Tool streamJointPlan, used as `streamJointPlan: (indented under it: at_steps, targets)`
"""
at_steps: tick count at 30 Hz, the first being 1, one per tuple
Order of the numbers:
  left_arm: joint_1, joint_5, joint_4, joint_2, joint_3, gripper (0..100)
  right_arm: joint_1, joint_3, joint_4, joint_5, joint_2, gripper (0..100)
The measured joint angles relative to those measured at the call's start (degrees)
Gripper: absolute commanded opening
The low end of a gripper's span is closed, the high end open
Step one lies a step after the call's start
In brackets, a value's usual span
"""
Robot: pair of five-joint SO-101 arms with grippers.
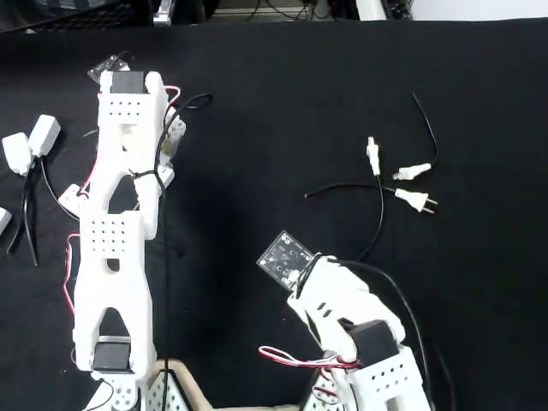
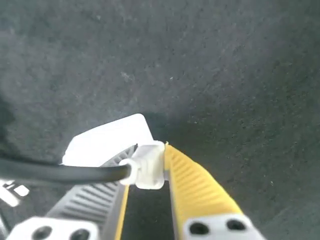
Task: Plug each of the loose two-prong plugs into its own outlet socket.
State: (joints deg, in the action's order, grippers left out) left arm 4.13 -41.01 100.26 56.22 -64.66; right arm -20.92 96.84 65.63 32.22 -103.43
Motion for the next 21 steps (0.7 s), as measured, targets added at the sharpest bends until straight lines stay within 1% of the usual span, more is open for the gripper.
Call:
streamJointPlan:
  at_steps: [7, 13, 18, 21]
  targets:
    - [5.0, -0.4, 0.0, 0.0, 1.1, 3, 0.0, 0.0, 0.0, 0.0, 0.0, 1.2]
    - [8.6, -0.4, 0.0, 0.0, -1.0, 3, 0.0, 0.0, 0.0, 0.0, 0.0, 1.2]
    - [9.8, -0.4, 0.0, 0.0, -3.3, 3, 0.0, 0.0, 0.0, 0.0, 0.0, 1.2]
    - [8.8, -0.4, 0.0, 0.0, -4.2, 3, 0.0, 0.0, 0.0, 0.0, 0.0, 1.2]
